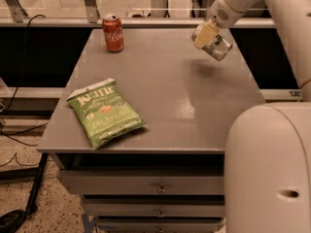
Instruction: Place 7up can upright
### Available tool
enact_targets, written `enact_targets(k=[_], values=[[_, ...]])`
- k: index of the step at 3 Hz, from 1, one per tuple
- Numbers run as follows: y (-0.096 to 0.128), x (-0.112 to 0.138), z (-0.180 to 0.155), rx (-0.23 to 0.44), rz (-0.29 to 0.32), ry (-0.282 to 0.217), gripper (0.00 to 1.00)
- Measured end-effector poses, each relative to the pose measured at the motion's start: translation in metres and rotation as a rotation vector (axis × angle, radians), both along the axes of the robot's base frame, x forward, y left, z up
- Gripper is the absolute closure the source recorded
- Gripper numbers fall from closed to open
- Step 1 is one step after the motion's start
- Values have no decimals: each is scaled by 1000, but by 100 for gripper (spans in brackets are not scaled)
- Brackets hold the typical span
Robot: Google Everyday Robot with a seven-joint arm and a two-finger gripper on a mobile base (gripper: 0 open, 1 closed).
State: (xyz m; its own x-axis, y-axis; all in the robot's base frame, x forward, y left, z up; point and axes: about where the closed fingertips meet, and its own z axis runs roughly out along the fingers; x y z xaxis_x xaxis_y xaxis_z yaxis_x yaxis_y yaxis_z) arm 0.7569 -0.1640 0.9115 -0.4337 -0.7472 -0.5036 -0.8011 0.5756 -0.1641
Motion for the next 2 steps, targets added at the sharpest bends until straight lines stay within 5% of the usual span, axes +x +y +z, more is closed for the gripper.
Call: enact_targets(k=[2], values=[[-26, -30, 23, 342, 155, -102, 100]])
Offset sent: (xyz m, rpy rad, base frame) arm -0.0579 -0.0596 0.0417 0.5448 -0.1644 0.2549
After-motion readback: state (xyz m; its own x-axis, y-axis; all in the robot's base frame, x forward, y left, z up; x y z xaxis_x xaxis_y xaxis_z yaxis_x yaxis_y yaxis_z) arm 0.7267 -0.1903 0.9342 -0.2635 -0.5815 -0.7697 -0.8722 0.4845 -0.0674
